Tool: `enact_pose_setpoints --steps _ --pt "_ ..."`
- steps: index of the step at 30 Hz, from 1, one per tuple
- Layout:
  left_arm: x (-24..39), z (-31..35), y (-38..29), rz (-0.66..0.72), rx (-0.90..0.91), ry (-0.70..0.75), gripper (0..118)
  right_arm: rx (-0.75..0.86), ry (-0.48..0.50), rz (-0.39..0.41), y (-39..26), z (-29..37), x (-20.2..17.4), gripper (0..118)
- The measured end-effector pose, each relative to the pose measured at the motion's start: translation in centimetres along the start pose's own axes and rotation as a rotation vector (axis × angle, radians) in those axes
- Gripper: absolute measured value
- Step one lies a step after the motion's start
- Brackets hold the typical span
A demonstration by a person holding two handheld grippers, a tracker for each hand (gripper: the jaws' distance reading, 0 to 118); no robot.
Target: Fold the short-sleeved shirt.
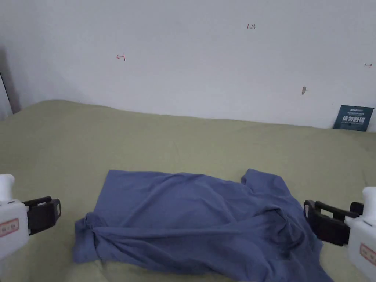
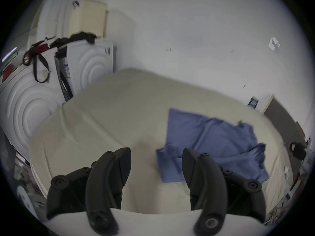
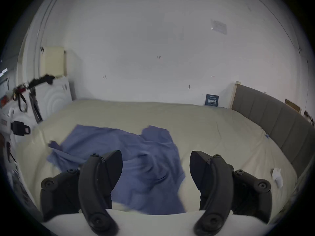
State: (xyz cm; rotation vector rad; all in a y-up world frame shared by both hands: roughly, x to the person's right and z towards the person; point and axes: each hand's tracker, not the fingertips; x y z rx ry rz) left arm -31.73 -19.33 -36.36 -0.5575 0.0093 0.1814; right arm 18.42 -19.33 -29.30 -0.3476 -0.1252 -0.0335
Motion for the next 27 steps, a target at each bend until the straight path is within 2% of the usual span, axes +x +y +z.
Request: enact_pose_setpoints --steps 2,5,6,7,8,9,10,11,13,16,17,19,20,22,24,27 --pt "2.2 2.7 -2.1 -0.017 0.06 0.015 68 -0.01 -0.018 -0.023 -1.6 3.2 -1.7 89" --pt "4.1 4.7 -6.1 -0.1 0.048 -0.005 68 -0.065 -0.071 0.001 -4.6 5.9 -3.8 88" --pt "4.6 5.2 -7.3 -0.104 0.037 -0.002 67 -0.085 -0.073 0.01 -5.5 6.4 -4.2 83" --pt "4.9 5.7 -8.7 -0.125 0.015 -0.031 65 -0.118 -0.079 0.006 -6.6 6.9 -4.6 71" --pt "4.9 5.8 -10.0 -0.126 0.0 -0.033 55 -0.145 -0.072 0.006 -7.6 7.2 -4.8 48" --pt "4.7 5.9 -10.9 -0.135 -0.009 -0.036 12 -0.169 -0.078 0.004 -8.3 7.3 -5.0 1" --pt "4.6 5.8 -11.8 -0.146 -0.017 -0.035 0 -0.196 -0.095 0.033 -9.2 7.5 -5.2 1" --pt "4.5 5.5 -12.8 -0.167 -0.017 -0.001 0 -0.18 -0.108 0.001 -9.8 7.6 -5.2 1" --pt "3.1 4.2 -13.5 -0.115 -0.095 -0.083 0 -0.242 -0.04 -0.064 -10.4 7.4 -4.6 1" --pt "1.4 1.5 -13.1 -0.091 -0.096 -0.052 0 -0.236 -0.057 -0.043 -10.6 7.4 -4.8 1" --pt "3.0 2.0 -12.1 -0.068 -0.111 -0.046 0 -0.236 -0.054 -0.049 -10.6 7.2 -4.5 1" --pt "1.8 -0.5 -10.9 0.022 -0.121 -0.08 0 -0.24 -0.036 -0.067 -10.4 6.9 -4.2 1" --pt "1.7 -1.9 -10.4 0.034 -0.127 -0.054 7 -0.243 -0.039 -0.071 -10.3 6.6 -3.9 1" --pt "1.3 -4.4 -9.3 0.077 -0.142 -0.012 39 -0.25 -0.038 -0.075 -10.2 6.1 -3.3 1" --pt "0.5 -6.9 -8.4 0.13 -0.155 -0.06 74 -0.255 -0.044 -0.074 -10.0 5.7 -3.0 1" --pt "0.4 -10.8 -7.7 0.132 -0.195 -0.051 74 -0.266 -0.05 -0.073 -9.6 5.0 -2.2 1"
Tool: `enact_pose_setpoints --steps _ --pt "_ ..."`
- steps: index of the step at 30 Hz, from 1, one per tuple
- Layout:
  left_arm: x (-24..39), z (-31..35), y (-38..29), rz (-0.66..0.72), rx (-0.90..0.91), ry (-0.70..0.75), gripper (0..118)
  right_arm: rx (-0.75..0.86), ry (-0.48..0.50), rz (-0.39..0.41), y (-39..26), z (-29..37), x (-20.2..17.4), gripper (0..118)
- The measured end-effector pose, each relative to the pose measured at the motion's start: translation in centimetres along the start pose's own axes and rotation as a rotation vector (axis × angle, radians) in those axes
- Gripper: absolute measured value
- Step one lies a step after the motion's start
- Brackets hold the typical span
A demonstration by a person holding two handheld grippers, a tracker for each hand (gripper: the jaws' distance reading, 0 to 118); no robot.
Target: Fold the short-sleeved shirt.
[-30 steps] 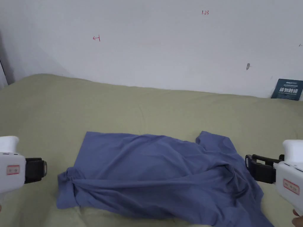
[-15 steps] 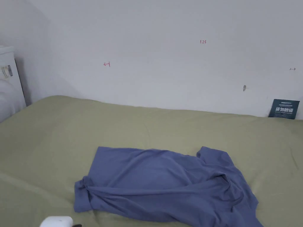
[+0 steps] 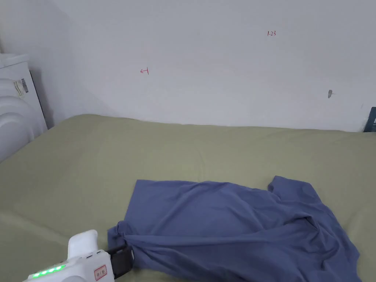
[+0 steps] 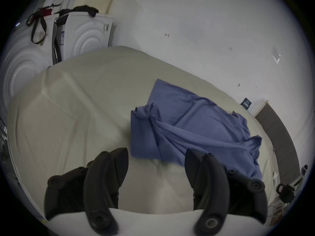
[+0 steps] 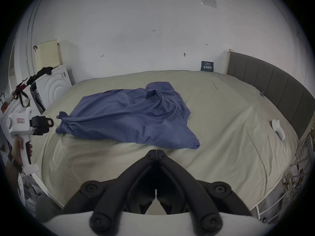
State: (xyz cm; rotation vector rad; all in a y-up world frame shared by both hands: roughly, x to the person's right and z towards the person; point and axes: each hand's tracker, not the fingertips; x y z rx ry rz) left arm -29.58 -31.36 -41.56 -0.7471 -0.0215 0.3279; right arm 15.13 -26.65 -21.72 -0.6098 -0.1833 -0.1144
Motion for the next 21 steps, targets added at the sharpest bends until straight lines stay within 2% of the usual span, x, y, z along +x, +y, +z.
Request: enact_pose_setpoints --steps 5,7,9,10,11,12,18,19,20,21 --pt "-0.4 -5.3 0.6 -0.045 -0.115 0.036 74 0.001 -0.001 -0.018 0.9 -0.7 0.6 1" --pt "0.2 -6.5 0.1 -0.132 -0.175 0.065 74 0.002 0.0 -0.018 1.1 -1.1 0.5 1" --pt "0.8 -6.0 -0.4 -0.222 -0.142 0.081 71 0.001 0.004 -0.016 1.3 -1.5 0.3 1" --pt "1.2 -5.0 -0.6 -0.256 -0.116 0.082 60 0.002 0.008 -0.012 1.4 -1.7 0.3 1" --pt "1.0 -4.5 -0.7 -0.265 -0.103 0.045 35 0.0 0.012 -0.008 1.4 -2.1 0.3 1" --pt "0.8 -4.4 -0.8 -0.255 -0.104 -0.012 15 -0.005 0.006 -0.002 1.4 -2.7 0.3 1" --pt "1.0 -3.0 0.0 -0.288 -0.115 -0.032 13 -0.053 -0.01 0.004 1.8 -6.3 2.6 2" --pt "1.1 -2.8 0.0 -0.291 -0.117 -0.039 13 -0.07 -0.006 -0.01 1.9 -7.2 3.2 7" --pt "1.2 -2.8 0.1 -0.291 -0.126 -0.042 13 -0.076 -0.01 -0.026 2.0 -8.2 3.8 27" --pt "1.3 -2.8 0.0 -0.286 -0.13 -0.045 13 -0.083 -0.011 -0.048 2.0 -9.1 4.3 73"
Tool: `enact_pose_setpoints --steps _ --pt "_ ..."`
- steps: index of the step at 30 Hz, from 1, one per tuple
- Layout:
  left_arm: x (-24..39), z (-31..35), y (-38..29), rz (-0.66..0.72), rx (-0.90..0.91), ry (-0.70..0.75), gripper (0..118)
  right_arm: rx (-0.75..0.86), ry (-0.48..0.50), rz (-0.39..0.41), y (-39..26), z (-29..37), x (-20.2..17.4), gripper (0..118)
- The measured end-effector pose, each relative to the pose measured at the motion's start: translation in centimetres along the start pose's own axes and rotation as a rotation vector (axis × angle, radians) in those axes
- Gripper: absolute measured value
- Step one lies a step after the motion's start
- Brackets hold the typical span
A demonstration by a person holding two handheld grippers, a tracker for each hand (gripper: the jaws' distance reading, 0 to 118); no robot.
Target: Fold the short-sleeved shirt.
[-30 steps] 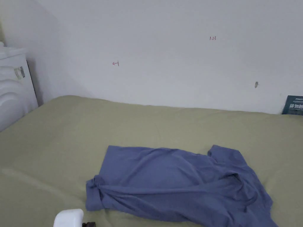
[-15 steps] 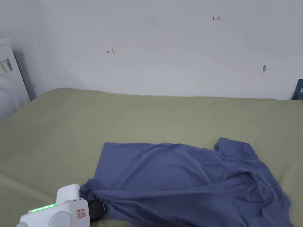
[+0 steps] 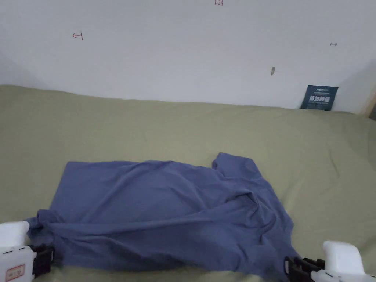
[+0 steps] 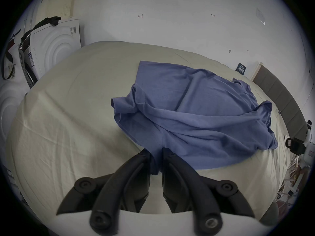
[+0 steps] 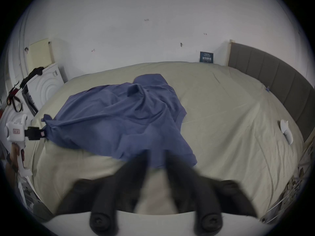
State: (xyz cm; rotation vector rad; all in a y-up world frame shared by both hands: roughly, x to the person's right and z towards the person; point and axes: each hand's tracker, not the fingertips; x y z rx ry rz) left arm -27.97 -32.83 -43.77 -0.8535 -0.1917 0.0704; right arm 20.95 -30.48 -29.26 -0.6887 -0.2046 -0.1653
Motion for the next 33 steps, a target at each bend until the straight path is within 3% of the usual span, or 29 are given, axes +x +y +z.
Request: enact_pose_setpoints --steps 1,2,4,10,11,12,13,14,15,18,22,33 --pt "-0.1 0.1 0.4 0.0 -0.004 -0.002 13 -0.047 0.0 -0.023 0.2 -1.2 0.5 98" --pt "0.1 0.1 0.4 -0.001 -0.013 -0.003 13 -0.091 0.01 -0.044 0.4 -2.4 0.9 104" --pt "0.5 0.3 0.2 0.003 -0.017 -0.004 13 -0.089 0.038 -0.048 0.6 -4.1 1.5 100" --pt "-0.2 0.0 0.7 0.027 -0.035 -0.023 13 -0.147 -0.062 -0.071 0.7 -8.1 2.2 99" --pt "-0.1 0.2 0.6 0.03 -0.034 -0.027 13 -0.188 -0.047 -0.088 0.6 -8.4 2.2 91" --pt "-0.1 0.3 0.5 0.034 -0.032 -0.03 13 -0.194 -0.053 -0.097 0.6 -8.3 2.0 66" --pt "-0.4 0.1 0.8 0.037 -0.035 -0.032 13 -0.141 -0.104 -0.079 0.4 -7.6 1.8 51" --pt "-0.2 0.2 0.7 0.038 -0.033 -0.032 13 -0.09 -0.072 -0.078 0.2 -7.0 1.8 26" --pt "-0.1 0.4 0.7 0.04 -0.032 -0.033 13 -0.056 -0.022 -0.107 0.0 -6.5 1.7 9" --pt "-0.1 0.5 0.9 0.033 -0.03 -0.034 13 -0.087 -0.056 -0.113 0.0 -6.0 1.5 9" --pt "-0.4 1.2 1.4 0.031 -0.024 -0.062 12 -0.049 0.001 -0.18 0.0 -4.5 2.5 9" --pt "0.0 5.5 1.9 -0.013 0.051 -0.112 11 0.001 0.034 -0.113 3.0 1.2 2.1 9"
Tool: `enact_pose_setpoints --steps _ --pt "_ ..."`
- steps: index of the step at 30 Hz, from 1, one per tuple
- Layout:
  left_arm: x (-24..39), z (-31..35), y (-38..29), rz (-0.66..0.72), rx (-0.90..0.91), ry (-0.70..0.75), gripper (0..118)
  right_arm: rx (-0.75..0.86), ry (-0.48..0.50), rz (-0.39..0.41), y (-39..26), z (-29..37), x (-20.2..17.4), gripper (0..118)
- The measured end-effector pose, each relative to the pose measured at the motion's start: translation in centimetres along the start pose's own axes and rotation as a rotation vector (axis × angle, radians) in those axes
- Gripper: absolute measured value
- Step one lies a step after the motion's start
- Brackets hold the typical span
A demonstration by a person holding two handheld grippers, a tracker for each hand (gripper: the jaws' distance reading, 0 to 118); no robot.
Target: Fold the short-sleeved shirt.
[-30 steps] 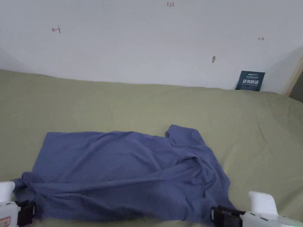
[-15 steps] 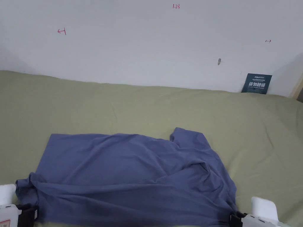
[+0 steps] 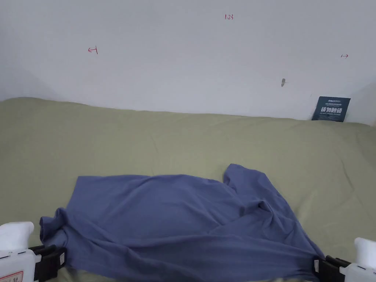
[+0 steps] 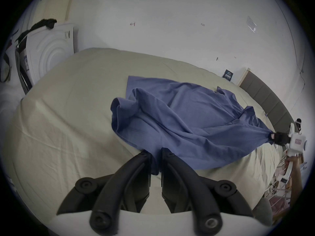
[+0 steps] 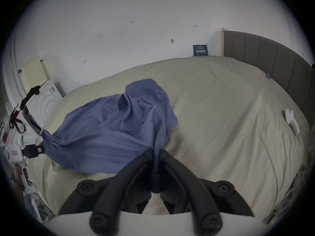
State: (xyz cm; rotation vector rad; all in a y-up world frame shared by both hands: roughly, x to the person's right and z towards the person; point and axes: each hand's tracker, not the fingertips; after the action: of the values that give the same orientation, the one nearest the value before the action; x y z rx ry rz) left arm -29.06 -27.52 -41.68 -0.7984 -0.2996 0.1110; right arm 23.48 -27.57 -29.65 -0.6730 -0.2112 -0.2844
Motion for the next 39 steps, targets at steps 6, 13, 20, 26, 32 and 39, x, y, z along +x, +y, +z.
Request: enact_pose_setpoints --steps 6,13,20,26,32,39 --pt "-0.1 4.3 -1.7 0.025 -0.016 -0.023 11 -0.002 -0.001 0.009 -0.3 3.7 0.8 9" --pt "-0.8 8.4 -6.6 0.07 -0.129 -0.035 11 -0.11 0.006 -0.003 -3.8 8.0 2.3 9" --pt "-1.3 10.5 -10.9 0.107 -0.205 -0.001 11 -0.223 -0.054 0.027 -8.2 9.1 3.3 9" --pt "-1.8 9.3 -13.5 0.157 -0.302 0.013 11 -0.276 -0.071 -0.017 -10.1 7.9 4.3 10" --pt "-1.9 13.7 -13.3 0.237 -0.203 0.082 73 -0.194 0.062 -0.078 -8.0 12.7 4.3 92" --pt "3.3 21.4 -7.9 0.07 0.152 0.203 73 0.12 -0.019 0.172 -3.6 19.3 -3.0 96"
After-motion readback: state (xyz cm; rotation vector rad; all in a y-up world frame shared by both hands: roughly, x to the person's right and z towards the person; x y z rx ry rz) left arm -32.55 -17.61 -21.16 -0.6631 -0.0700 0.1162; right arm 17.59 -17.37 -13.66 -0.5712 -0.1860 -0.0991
